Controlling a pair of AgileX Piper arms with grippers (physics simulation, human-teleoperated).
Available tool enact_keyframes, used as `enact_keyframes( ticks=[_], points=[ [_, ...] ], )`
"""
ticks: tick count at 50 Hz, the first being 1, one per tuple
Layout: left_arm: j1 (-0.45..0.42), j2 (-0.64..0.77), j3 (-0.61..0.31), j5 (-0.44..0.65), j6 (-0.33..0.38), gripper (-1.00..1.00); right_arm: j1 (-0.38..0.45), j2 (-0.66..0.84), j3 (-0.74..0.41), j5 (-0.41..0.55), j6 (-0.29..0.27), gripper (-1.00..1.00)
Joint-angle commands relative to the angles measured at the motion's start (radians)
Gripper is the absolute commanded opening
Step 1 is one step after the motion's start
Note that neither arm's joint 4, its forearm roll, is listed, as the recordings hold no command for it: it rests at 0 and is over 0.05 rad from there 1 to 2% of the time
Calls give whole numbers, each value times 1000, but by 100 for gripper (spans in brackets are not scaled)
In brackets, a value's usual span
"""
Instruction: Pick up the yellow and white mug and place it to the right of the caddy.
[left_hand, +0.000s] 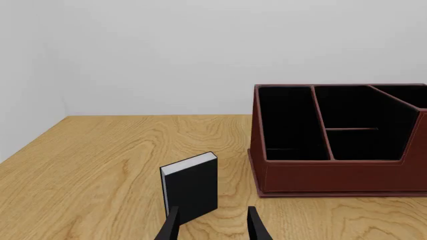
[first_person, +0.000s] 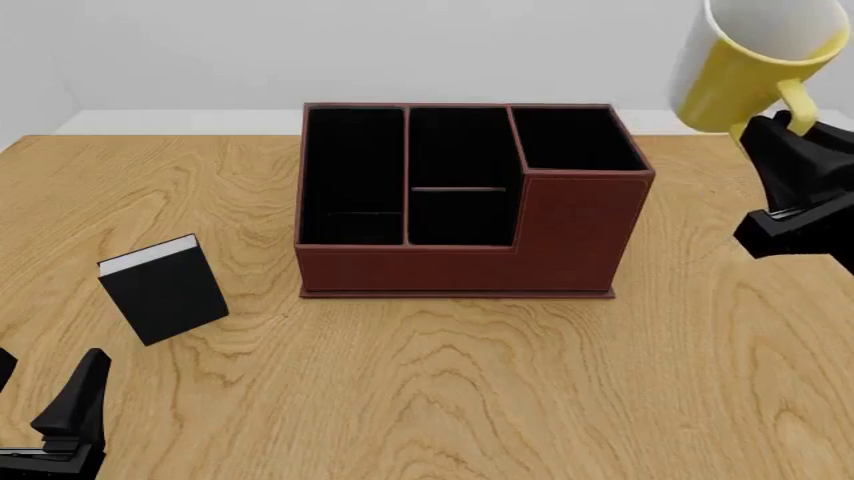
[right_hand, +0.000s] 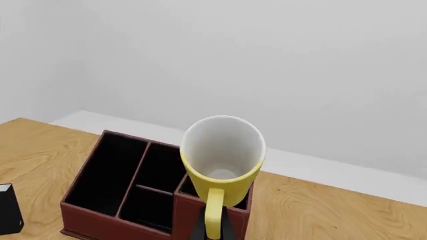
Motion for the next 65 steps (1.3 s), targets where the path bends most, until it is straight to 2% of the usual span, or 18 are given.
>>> enact_keyframes(
  ticks=[1,36,65],
  points=[
    [0,0,0,0,0,100,-55,3,-6,-3,14,-100],
    [0,0,0,0,0,100,-188,89,43,-102,18,-100],
    [0,0,0,0,0,100,-229,144,99,-175,23,-100]
  ],
)
